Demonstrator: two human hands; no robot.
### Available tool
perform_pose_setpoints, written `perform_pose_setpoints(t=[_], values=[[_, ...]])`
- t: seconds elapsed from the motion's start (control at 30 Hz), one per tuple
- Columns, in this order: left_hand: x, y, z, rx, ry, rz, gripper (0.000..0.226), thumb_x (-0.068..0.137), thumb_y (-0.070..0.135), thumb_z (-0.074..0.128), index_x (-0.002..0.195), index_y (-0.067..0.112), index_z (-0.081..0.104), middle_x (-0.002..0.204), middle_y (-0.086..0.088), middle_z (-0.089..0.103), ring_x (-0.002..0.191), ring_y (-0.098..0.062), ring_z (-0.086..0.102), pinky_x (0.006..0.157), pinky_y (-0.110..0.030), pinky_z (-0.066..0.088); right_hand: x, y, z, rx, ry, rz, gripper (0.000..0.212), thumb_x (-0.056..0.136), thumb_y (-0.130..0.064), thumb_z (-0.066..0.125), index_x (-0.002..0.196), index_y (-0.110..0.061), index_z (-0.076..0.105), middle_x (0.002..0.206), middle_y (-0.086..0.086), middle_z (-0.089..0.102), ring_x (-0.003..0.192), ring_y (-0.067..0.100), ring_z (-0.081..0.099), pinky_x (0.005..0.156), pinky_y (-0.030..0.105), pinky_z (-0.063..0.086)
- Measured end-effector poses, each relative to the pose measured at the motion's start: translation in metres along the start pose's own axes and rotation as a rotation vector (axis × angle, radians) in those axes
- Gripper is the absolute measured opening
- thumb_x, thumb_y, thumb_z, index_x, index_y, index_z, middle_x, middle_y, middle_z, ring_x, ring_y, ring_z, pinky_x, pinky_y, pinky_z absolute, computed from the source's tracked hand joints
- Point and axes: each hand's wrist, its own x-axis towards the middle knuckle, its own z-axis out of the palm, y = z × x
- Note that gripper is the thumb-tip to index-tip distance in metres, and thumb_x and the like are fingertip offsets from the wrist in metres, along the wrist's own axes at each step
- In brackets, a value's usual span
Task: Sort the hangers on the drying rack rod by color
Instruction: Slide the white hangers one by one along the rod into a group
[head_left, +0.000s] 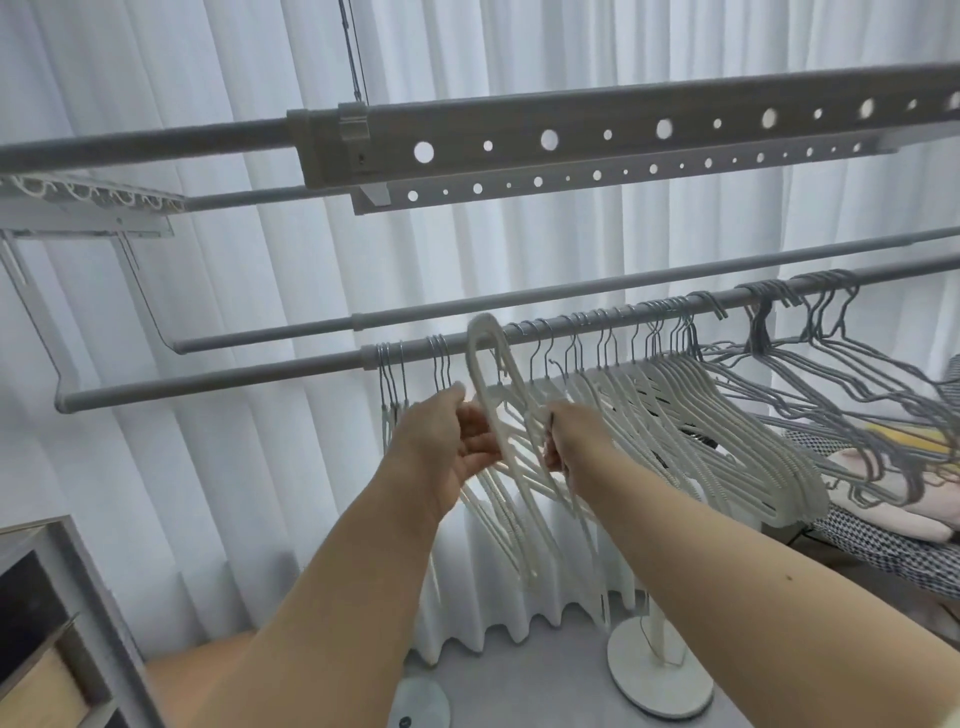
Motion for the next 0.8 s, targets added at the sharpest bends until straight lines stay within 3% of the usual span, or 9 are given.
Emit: perform_pose_setpoints(t=[0.1,0.2,0.3,0.4,0.47,0.53,0.63,0.73,0.8], values=[[0.027,-0.028,-0.014,0.387,0.228,0.199,0.008,0.089,0.017,0.054,0.09,0.015,0.062,0.083,-0.004,0.061,0.081,-0.025,0.059,0.087,-0.042,0.049,0.004,0.0,-0.005,-0.028,0.112,-0.037,0.03,0.095,-0.014,0.036,0.072,-0.005,0.053,0.057,0.01,0.048,0.041,0.021,0.045,0.05,0.031,0.045],[0.036,-0.052,-0.014,0.667,0.289,0.184,0.048,0.086,0.022,0.066,0.13,0.015,0.049,0.123,-0.007,0.06,0.112,-0.029,0.058,0.095,-0.038,0.047,0.009,0.002,-0.01,-0.023,0.202,-0.026,0.028,0.095,-0.02,0.037,0.074,-0.01,0.052,0.063,0.008,0.05,0.05,0.022,0.048,0.055,0.035,0.044],[0.043,-0.066,-0.007,0.807,0.281,0.134,0.077,0.083,0.027,0.074,0.141,0.003,0.03,0.135,-0.013,0.051,0.122,-0.034,0.053,0.089,-0.033,0.041,0.007,0.006,-0.016,-0.011,0.267,0.027,0.027,0.091,-0.026,0.035,0.078,-0.011,0.054,0.068,0.008,0.055,0.057,0.024,0.05,0.055,0.035,0.04],[0.053,-0.078,-0.003,0.613,0.197,-0.06,0.088,0.072,0.028,0.079,0.14,-0.005,0.033,0.123,-0.016,0.059,0.108,-0.033,0.062,0.087,-0.036,0.051,0.007,0.01,-0.02,0.005,0.304,0.052,0.035,0.093,-0.031,0.035,0.09,-0.008,0.061,0.079,0.011,0.065,0.062,0.027,0.058,0.06,0.038,0.046],[0.056,-0.084,-0.003,0.33,0.124,-0.129,0.056,0.071,0.015,0.071,0.119,-0.008,0.053,0.085,-0.015,0.066,0.069,-0.024,0.067,0.063,-0.031,0.057,0.011,0.013,-0.021,-0.001,0.326,0.061,0.042,0.093,-0.038,0.035,0.096,-0.007,0.063,0.091,0.014,0.069,0.078,0.032,0.065,0.073,0.043,0.052],[0.054,-0.088,-0.003,0.178,0.089,-0.147,0.01,0.083,-0.003,0.054,0.091,-0.004,0.061,0.062,-0.013,0.056,0.046,-0.018,0.058,0.047,-0.026,0.05,0.016,0.015,-0.023,-0.026,0.348,0.078,0.046,0.093,-0.039,0.032,0.098,-0.006,0.063,0.097,0.016,0.07,0.089,0.035,0.067,0.082,0.047,0.054],[0.054,-0.091,-0.006,-0.013,0.099,-0.166,0.025,0.094,0.0,0.043,0.071,0.008,0.052,0.062,-0.009,0.042,0.052,-0.019,0.044,0.052,-0.031,0.046,0.021,0.017,-0.028,-0.078,0.409,0.073,0.052,0.094,-0.041,0.028,0.105,-0.003,0.063,0.101,0.018,0.071,0.092,0.037,0.068,0.086,0.05,0.054],[0.054,-0.089,-0.012,-0.091,0.199,-0.174,0.017,0.095,0.008,0.045,0.079,0.009,0.05,0.067,-0.007,0.036,0.056,-0.018,0.039,0.056,-0.032,0.045,0.011,0.013,-0.036,-0.139,0.497,0.037,0.054,0.099,-0.038,0.023,0.11,-0.002,0.062,0.108,0.02,0.068,0.097,0.038,0.066,0.091,0.046,0.05],[0.057,-0.09,-0.019,-0.072,0.259,-0.118,0.016,0.096,0.007,0.045,0.081,0.007,0.051,0.067,-0.005,0.033,0.053,-0.016,0.034,0.048,-0.026,0.038,0.006,0.013,-0.042,-0.203,0.55,0.003,0.053,0.103,-0.032,0.021,0.118,0.002,0.059,0.12,0.023,0.063,0.109,0.039,0.059,0.094,0.041,0.043]])
